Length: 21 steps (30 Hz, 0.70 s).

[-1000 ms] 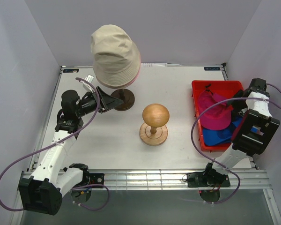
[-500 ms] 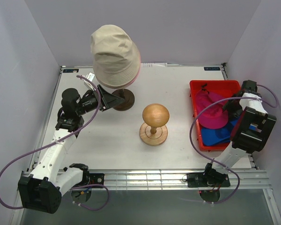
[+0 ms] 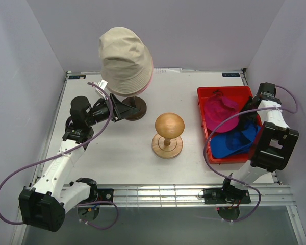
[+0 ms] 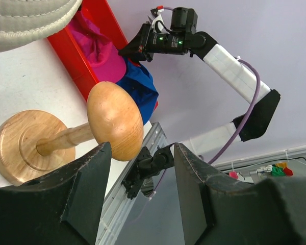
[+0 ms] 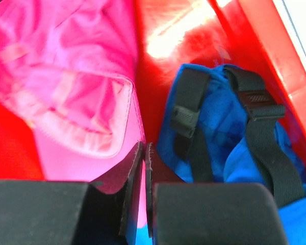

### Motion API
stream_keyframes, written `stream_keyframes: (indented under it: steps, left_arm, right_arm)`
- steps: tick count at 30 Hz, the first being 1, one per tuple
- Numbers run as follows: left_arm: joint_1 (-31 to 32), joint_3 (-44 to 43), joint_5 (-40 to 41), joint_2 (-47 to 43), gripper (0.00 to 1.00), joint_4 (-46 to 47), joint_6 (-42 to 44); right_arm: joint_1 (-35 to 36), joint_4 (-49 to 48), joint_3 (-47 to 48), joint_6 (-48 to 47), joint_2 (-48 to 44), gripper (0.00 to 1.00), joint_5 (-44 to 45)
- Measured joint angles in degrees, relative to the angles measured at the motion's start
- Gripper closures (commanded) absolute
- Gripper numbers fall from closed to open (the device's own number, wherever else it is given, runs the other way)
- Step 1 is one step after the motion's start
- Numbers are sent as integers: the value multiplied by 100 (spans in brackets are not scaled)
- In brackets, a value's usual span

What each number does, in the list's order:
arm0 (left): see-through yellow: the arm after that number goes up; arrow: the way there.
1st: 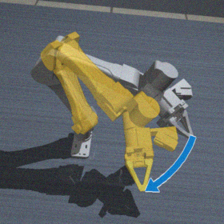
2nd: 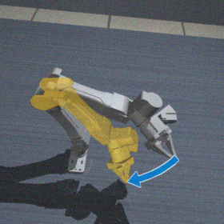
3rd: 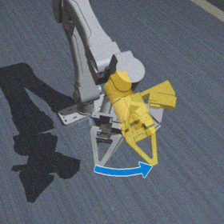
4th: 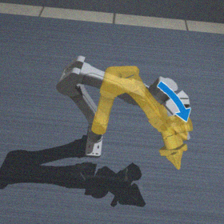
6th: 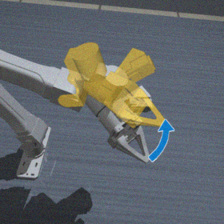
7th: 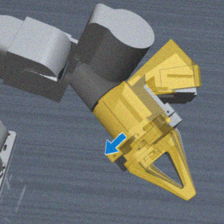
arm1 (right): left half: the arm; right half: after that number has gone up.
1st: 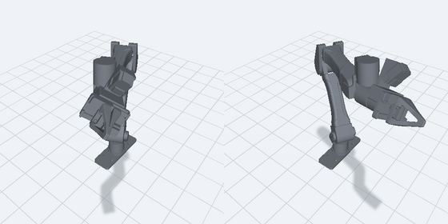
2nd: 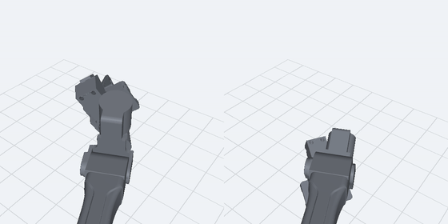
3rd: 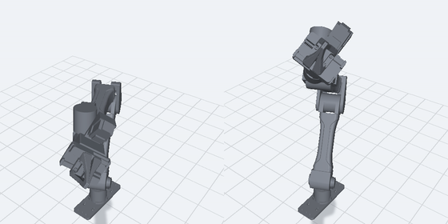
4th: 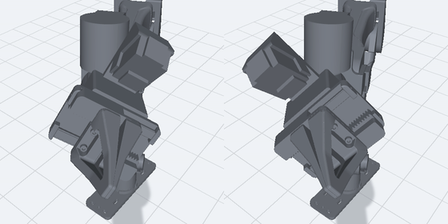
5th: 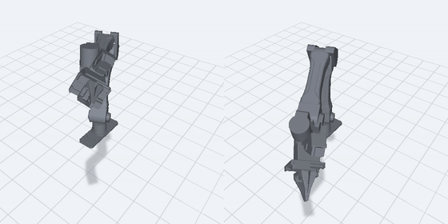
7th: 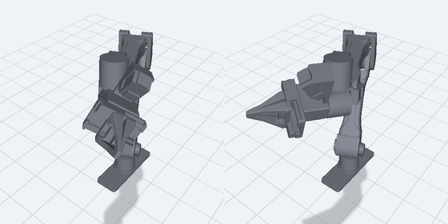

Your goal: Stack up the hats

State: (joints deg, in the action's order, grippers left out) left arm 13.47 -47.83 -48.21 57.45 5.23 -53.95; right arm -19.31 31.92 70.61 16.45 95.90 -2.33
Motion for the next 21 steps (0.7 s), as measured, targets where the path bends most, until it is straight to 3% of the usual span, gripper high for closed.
stream_keyframes:
  steps: [14, 21]
  left_arm:
    - [289, -2, 111, 125, 38, 39, 4]
    - [431, -2, 192, 205, 38, 42, 11]
  right_arm:
    - [70, 66, -131, 28, -363, 79, -382]
    - [63, -15, -389, 70, -361, 66, -437]
